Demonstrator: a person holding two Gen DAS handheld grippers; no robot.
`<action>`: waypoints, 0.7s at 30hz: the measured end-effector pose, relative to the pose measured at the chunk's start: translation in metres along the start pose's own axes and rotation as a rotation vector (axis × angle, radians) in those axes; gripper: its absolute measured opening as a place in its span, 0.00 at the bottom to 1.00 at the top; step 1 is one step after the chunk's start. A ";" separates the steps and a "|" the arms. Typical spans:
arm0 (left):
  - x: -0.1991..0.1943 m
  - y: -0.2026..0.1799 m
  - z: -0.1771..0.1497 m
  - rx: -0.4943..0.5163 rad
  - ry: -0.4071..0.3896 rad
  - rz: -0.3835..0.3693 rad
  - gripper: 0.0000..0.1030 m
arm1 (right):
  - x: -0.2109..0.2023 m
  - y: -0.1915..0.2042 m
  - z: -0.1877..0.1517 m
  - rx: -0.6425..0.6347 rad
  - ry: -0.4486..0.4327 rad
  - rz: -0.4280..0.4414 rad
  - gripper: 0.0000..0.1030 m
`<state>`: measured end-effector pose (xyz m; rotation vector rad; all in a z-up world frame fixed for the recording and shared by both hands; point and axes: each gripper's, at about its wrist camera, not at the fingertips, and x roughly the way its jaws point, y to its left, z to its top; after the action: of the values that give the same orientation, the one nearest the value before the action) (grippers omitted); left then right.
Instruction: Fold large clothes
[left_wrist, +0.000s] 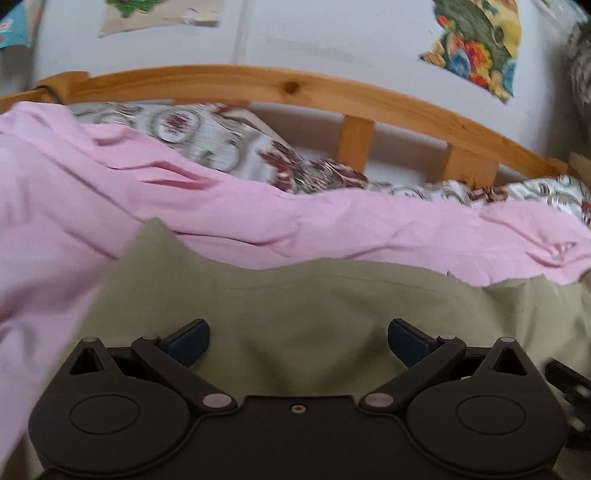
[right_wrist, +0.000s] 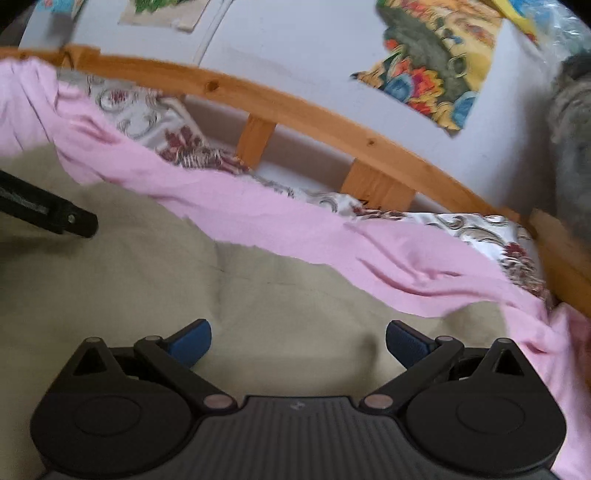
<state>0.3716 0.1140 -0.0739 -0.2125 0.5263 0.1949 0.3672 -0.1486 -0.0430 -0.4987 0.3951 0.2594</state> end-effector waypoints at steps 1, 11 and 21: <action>-0.008 0.003 0.000 -0.018 0.000 -0.006 0.99 | -0.014 -0.002 0.002 -0.008 -0.015 0.005 1.00; -0.070 0.004 -0.009 -0.091 0.078 0.057 0.99 | -0.093 0.039 -0.057 0.044 -0.098 -0.031 1.00; -0.150 0.005 -0.033 -0.079 0.088 0.101 0.99 | -0.078 0.045 -0.073 0.051 -0.057 -0.017 1.00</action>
<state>0.2276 0.0910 -0.0249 -0.2730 0.6178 0.3057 0.2600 -0.1587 -0.0871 -0.4433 0.3411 0.2456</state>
